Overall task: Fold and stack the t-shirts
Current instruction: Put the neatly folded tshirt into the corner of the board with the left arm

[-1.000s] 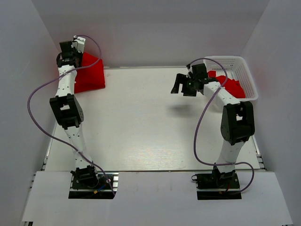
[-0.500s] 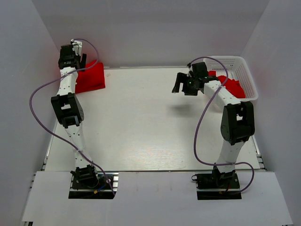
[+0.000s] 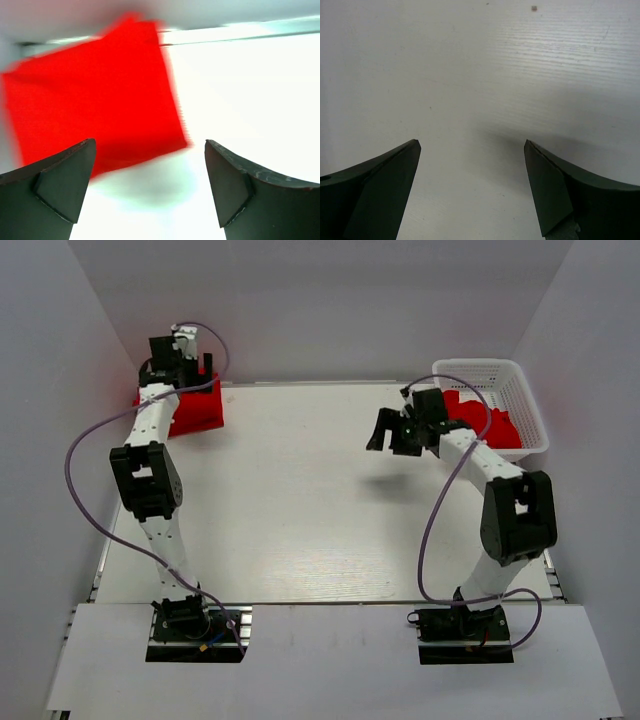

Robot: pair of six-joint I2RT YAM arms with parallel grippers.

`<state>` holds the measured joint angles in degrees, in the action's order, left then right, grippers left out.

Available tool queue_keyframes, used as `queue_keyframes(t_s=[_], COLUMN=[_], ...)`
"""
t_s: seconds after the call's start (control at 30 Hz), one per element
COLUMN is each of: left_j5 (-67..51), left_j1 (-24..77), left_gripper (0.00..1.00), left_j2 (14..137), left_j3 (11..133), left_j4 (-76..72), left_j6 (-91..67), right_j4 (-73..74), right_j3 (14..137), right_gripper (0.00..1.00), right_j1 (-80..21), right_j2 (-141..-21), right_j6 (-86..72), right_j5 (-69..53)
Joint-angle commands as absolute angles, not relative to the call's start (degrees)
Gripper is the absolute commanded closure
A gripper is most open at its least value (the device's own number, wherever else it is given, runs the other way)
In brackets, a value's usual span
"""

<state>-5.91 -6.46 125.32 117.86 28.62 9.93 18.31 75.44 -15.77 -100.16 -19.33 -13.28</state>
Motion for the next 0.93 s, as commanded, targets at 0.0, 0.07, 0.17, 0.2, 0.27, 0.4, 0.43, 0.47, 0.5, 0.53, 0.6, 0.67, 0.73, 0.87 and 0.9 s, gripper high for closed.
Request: queue_keyframes(t_s=[0.0, 0.07, 0.17, 0.2, 0.27, 0.4, 0.43, 0.47, 0.5, 0.53, 0.6, 0.67, 0.73, 0.87, 0.9], left_j5=[-9.4, -8.2, -3.7, -3.7, -2.5, 2.0, 4.0, 5.3, 6.8, 8.1, 11.4, 13.0, 13.5, 15.9, 16.4], left_j1=[0.6, 5.1, 11.4, 13.0, 17.8, 24.8, 25.7, 27.3, 28.0, 28.6, 29.7, 31.2, 31.2, 32.3, 32.3], left_gripper=[0.00, 0.00, 0.00, 0.00, 0.00, 0.00, 0.00, 0.00, 0.00, 0.00, 0.00, 0.00, 0.00, 0.00, 0.00], left_j2=[116.1, 115.5, 112.6, 111.2, 105.6, 96.9, 95.2, 93.8, 91.3, 90.3, 88.8, 86.3, 84.9, 84.4, 84.4], left_j3=[108.9, 105.3, 97.5, 91.4, 84.8, 71.9, 70.1, 67.4, 66.4, 66.4, 65.8, 65.0, 63.6, 63.0, 63.0], left_j4=[26.7, 25.5, 25.6, 23.3, 19.6, 17.5, 17.5, 17.5, 17.5, 18.4, 21.0, 21.0, 19.2, 19.9, 20.8], left_j6=[1.1, -2.6, -8.8, -9.8, -12.5, -16.4, -17.1, -18.2, -18.2, -18.7, -18.7, -18.7, -18.1, -16.3, -16.3], right_j4=[11.5, 10.2, 10.2, 10.2, 9.8, 8.5, 7.6, 6.4, 5.3, 5.1, 4.7, 5.1, 5.0, 2.5, 1.3], right_j3=[68.7, 63.7, 58.0, 56.9, 52.6, 46.8, 46.0, 45.2, 43.3, 42.8, 42.0, 42.0, 41.1, 38.4, 38.1], right_gripper=[0.10, 0.10, 0.10, 0.10, 0.10, 0.10, 0.10, 0.10, 0.10, 0.10, 0.10, 0.10, 0.10, 0.10, 0.10], right_j1=[-15.6, -15.6, -15.6, -15.6, -15.6, -15.6, -15.6, -15.5, -15.6, -15.6, -15.6, -15.6, -15.6, -15.5, -15.6], right_j2=[-93.5, -90.3, -86.6, -84.7, -81.7, -74.1, -73.3, -72.5, -70.9, -69.6, -68.5, -67.3, -66.6, -65.4, -65.0], right_j6=[-20.3, -21.4, -21.5, -21.5, -21.6, -22.1, -21.9, -21.6, -21.6, -21.7, -21.6, -21.9, -22.0, -22.3, -22.7], right_j5=[-15.0, -12.8, -9.0, -7.9, -6.2, -4.7, -5.4, -5.6, -5.5, -5.3, -4.1, -3.3, -1.7, -1.7, -2.0])
